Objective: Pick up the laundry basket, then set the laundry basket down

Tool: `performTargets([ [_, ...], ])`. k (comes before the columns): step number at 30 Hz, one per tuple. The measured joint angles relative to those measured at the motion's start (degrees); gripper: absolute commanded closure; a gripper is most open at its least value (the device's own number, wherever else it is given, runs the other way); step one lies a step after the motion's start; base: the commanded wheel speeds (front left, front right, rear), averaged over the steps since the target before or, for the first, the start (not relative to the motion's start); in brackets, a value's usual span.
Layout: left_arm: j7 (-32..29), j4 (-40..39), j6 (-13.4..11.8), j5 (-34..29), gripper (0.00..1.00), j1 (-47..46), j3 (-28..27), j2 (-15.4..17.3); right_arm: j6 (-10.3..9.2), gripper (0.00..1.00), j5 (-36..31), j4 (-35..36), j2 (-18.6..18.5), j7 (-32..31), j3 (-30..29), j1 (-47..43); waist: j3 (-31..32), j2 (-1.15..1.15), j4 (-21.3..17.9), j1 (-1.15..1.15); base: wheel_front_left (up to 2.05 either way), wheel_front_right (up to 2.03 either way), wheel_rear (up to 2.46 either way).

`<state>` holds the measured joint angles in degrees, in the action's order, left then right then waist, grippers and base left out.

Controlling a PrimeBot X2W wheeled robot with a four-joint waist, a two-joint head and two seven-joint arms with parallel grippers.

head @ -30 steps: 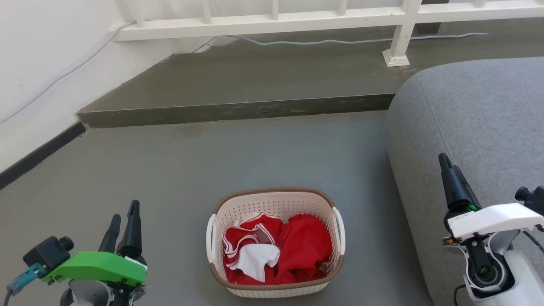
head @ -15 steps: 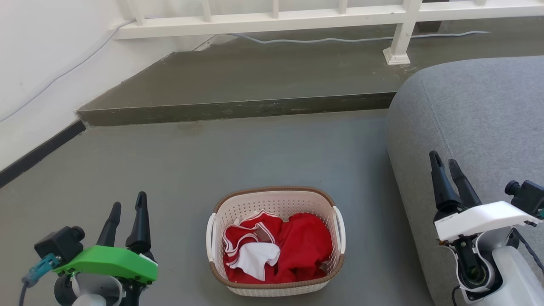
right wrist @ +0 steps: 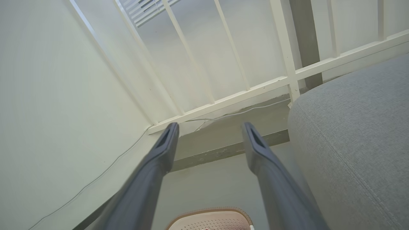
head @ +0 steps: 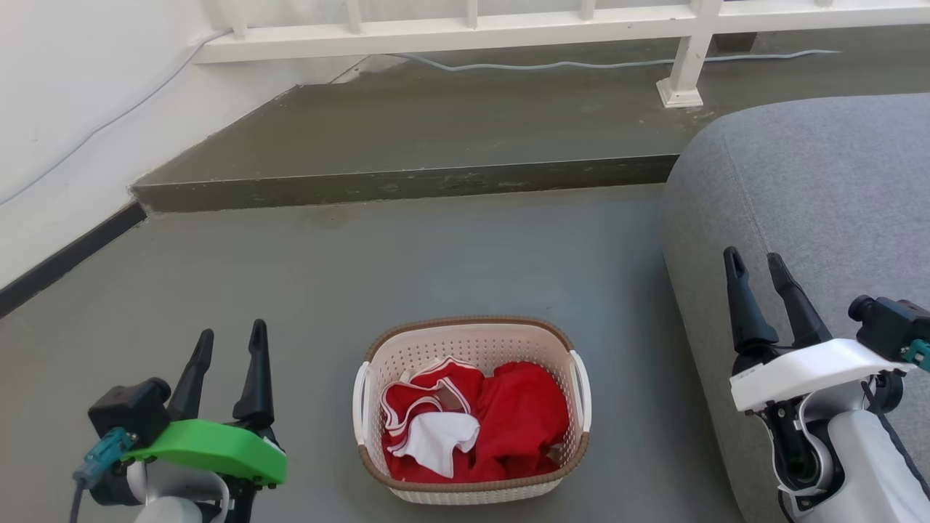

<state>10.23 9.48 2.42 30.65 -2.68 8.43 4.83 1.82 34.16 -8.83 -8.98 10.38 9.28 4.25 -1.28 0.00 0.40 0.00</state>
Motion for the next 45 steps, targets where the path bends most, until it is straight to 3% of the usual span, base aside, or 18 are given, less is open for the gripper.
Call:
performTargets([
  [21,4.0,-1.7,0.0,-15.5,0.0,-1.2,1.3,-0.2,-1.43,0.0,-15.1,1.1,-0.5,4.0,1.6,0.7,-0.4,0.0,0.1,0.0,0.0,0.0,0.0],
  [45,4.2,-0.4,1.1,-16.3,0.0,-1.2,0.6,-0.8,-1.15,0.0,-16.2,-0.2,-0.2,4.1,0.4,1.2,-4.7,0.0,-0.4,0.0,0.0,0.0,0.0],
])
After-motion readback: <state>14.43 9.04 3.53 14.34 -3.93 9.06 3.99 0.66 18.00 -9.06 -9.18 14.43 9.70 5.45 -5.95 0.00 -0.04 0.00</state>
